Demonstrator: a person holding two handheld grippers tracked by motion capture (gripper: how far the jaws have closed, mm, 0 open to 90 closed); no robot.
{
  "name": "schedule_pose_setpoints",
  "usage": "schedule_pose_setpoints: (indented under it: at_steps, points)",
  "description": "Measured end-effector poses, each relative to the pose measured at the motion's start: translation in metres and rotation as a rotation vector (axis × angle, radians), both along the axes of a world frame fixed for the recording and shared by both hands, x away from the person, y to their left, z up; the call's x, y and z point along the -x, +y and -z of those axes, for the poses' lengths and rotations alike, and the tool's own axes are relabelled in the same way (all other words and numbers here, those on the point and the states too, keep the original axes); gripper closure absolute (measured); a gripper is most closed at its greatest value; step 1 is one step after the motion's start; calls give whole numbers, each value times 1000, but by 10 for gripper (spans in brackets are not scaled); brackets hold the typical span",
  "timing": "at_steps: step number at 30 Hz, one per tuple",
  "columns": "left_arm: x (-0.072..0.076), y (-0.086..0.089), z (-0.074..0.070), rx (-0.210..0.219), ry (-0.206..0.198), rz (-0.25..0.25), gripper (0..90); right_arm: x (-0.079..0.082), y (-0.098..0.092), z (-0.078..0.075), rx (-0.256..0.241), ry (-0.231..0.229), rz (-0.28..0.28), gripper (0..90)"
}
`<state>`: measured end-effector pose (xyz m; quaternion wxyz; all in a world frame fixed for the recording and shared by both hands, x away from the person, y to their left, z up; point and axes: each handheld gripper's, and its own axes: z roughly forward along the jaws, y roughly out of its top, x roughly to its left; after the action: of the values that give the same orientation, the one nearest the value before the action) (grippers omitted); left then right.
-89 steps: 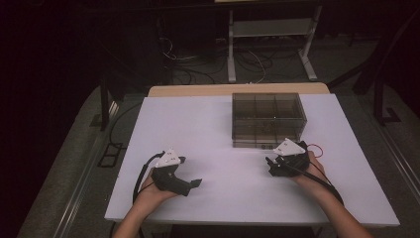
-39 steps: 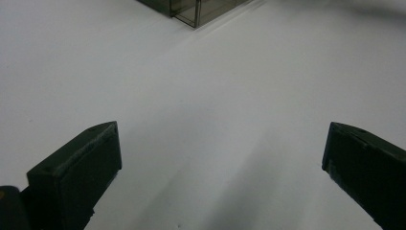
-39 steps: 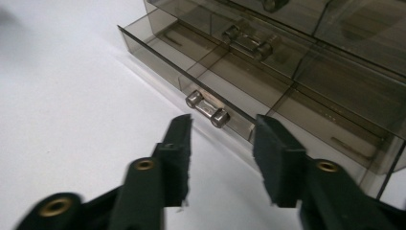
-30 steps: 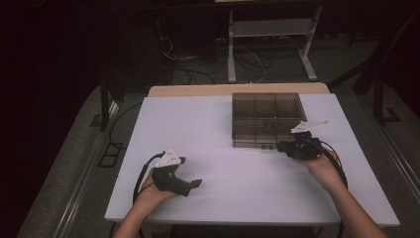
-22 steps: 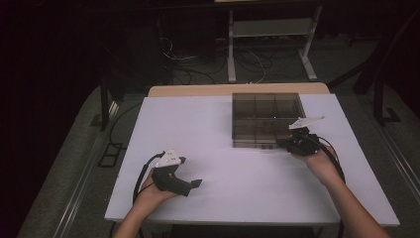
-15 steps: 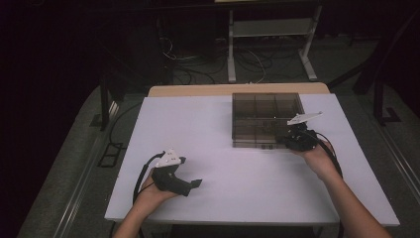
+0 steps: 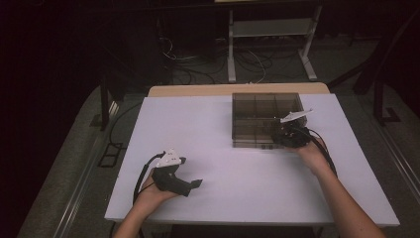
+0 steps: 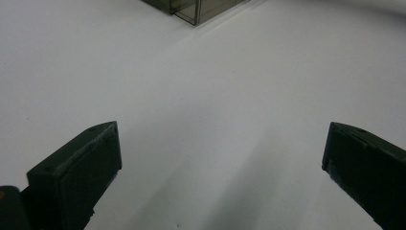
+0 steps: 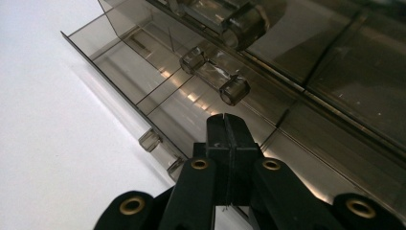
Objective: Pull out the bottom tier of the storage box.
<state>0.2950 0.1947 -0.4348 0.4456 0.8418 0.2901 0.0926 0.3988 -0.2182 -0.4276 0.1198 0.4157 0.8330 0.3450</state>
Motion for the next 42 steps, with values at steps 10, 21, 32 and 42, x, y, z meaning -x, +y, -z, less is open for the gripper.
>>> schedule_pose_setpoints:
  at_steps: [10,21,32,42]
  points:
    - [1,-1,0,-1,1,5,0,-5,6,8,29,8,8,895]
    - [1,-1,0,1,3,4,0,-7,7,12,34,13,7,895]
    - [1,-1,1,1,4,3,0,-7,9,15,35,20,1,895]
    - [1,0,0,1,5,7,0,-4,9,14,42,30,-8,896]
